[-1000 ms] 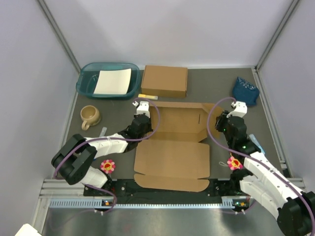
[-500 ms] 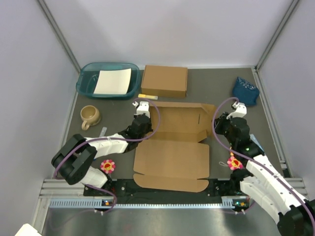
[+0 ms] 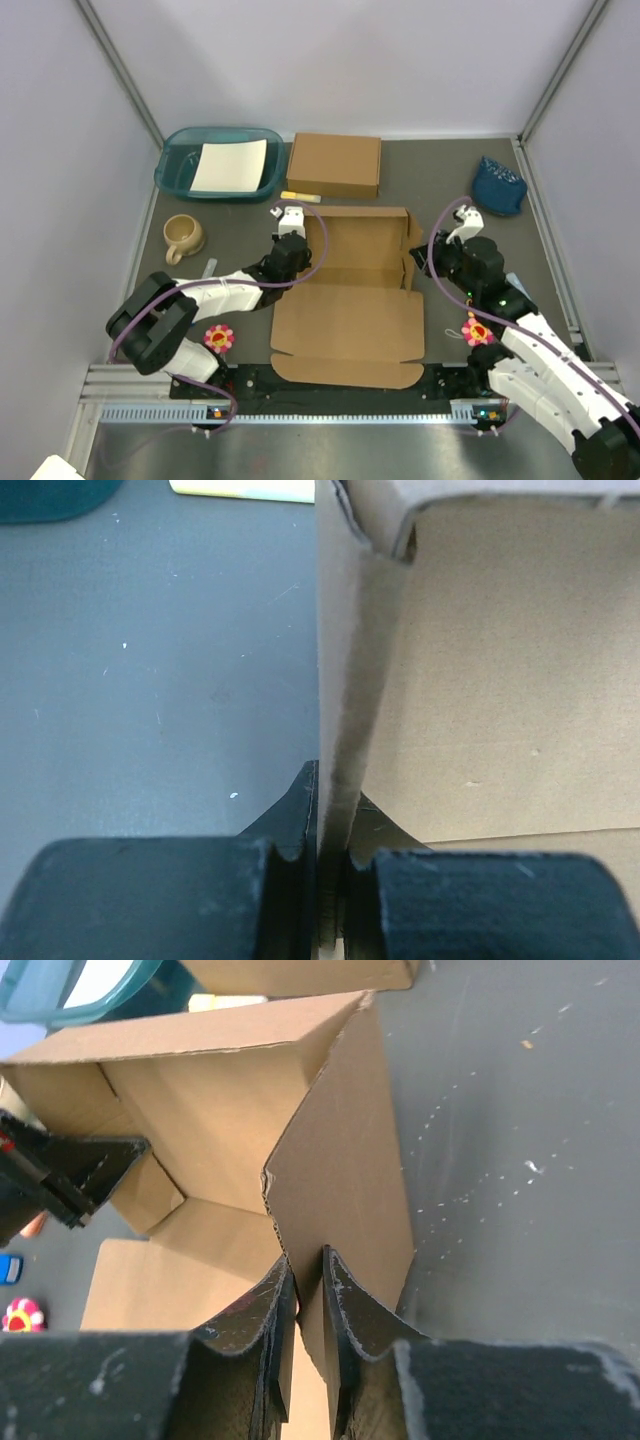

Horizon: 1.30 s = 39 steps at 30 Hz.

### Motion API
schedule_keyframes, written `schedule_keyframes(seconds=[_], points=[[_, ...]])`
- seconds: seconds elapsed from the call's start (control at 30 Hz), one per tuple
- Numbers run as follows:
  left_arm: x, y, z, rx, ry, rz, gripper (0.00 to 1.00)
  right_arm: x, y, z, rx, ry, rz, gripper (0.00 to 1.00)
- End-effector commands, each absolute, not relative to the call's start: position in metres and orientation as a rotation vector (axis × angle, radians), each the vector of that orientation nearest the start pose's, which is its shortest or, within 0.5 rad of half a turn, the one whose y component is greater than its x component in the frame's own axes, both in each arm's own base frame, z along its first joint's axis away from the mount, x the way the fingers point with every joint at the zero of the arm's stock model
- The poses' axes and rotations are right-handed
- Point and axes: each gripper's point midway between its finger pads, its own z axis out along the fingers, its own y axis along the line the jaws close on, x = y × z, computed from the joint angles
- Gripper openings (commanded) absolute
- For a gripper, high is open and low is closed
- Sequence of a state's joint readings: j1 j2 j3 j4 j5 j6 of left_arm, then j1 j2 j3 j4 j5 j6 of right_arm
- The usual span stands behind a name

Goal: Fold the paper box

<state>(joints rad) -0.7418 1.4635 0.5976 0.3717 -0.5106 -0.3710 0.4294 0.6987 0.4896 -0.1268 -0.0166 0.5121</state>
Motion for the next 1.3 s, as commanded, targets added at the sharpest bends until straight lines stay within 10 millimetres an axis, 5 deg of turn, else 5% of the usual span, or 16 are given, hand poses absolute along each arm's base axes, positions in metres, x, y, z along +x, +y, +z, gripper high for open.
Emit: schedule_keyframes(seconds=[0.0,0.13,0.3,0.53,0.83,1.1,1.27], points=[[0.33,-0.214,0.081,0.063,2.02,-0.206,0.0,0.249,0.174,0.192,-0.062,1.941,0.768,0.15],[0.329,-0.215,0.078,0.07,2.019,-0.205,0.0,0.247,0.186,0.177,-0.115,1.983,0.788,0.23],[0.328,-0.216,0.074,0.079,2.022,-0.209,0.0,0.249,0.195,0.16,-0.155,2.045,0.801,0.45],[0.326,-0.214,0.072,0.08,2.017,-0.206,0.0,0.258,0.194,0.162,-0.171,2.036,0.757,0.61],[0.324,-0.215,0.069,0.086,2.021,-0.216,0.0,0.281,0.197,0.157,-0.154,2.09,0.684,0.67],[0.324,-0.213,0.068,0.088,2.022,-0.2,0.0,0.294,0.193,0.132,-0.154,2.213,0.57,0.71],[0.325,-0.21,0.065,0.092,2.031,-0.177,0.0,0.292,0.195,0.152,-0.16,2.161,0.602,0.72]])
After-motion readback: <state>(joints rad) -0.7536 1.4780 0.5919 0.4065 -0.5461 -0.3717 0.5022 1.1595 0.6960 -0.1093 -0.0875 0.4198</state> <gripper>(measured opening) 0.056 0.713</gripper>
